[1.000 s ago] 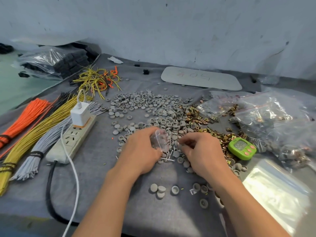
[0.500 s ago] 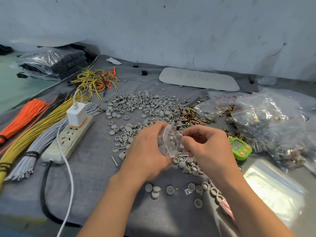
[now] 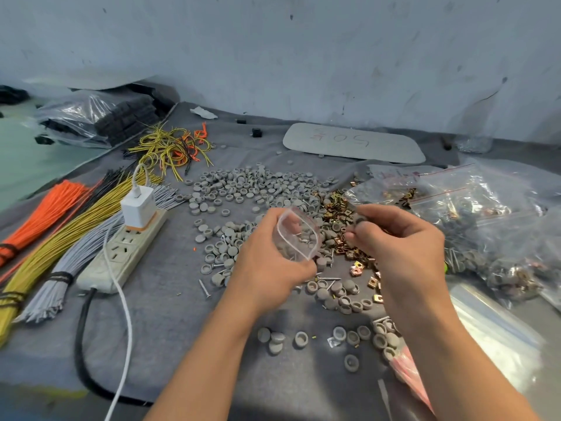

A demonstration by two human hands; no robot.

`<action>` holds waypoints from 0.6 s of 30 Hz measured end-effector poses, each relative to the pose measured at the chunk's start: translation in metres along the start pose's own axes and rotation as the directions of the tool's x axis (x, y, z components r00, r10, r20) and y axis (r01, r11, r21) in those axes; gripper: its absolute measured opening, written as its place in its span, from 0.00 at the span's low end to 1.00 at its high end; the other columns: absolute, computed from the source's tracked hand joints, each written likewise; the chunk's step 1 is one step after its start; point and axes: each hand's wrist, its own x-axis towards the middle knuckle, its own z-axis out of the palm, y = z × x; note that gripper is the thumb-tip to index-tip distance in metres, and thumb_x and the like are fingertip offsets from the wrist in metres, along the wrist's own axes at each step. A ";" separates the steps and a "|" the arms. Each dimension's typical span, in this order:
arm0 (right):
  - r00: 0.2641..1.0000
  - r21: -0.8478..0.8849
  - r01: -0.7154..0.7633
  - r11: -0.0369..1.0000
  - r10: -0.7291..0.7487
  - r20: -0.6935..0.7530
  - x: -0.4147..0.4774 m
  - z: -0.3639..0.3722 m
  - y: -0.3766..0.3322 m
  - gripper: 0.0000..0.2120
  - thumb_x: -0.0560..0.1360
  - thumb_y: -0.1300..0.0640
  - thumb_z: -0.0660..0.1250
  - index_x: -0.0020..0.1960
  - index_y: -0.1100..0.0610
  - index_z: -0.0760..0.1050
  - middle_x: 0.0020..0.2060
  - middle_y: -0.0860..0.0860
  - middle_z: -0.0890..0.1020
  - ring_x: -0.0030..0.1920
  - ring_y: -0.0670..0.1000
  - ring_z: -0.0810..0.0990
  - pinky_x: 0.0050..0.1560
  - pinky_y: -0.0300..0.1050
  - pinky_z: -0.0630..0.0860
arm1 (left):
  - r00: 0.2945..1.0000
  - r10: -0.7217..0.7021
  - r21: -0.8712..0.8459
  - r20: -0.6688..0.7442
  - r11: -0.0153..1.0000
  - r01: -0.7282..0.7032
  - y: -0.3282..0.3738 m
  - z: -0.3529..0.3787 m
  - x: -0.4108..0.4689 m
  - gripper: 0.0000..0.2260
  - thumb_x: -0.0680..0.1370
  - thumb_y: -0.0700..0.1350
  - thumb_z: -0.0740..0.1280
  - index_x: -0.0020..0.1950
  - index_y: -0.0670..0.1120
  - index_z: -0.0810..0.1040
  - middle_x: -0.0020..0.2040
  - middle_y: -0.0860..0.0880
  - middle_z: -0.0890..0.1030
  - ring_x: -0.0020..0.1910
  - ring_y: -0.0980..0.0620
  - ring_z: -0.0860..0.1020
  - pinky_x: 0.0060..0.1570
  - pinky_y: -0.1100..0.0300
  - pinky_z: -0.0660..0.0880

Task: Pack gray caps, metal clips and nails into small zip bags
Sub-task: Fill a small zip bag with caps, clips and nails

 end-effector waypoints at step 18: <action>0.918 -0.129 -0.215 0.968 0.246 0.311 -0.011 0.018 0.011 0.07 0.73 0.70 0.73 0.43 0.60 0.86 0.33 0.59 0.84 0.29 0.51 0.76 0.31 0.41 0.75 | 0.969 -0.077 -0.602 0.233 0.771 0.206 0.022 0.004 -0.001 0.49 0.62 0.28 0.76 0.78 0.54 0.64 0.61 0.33 0.77 0.48 0.42 0.82 0.47 0.53 0.79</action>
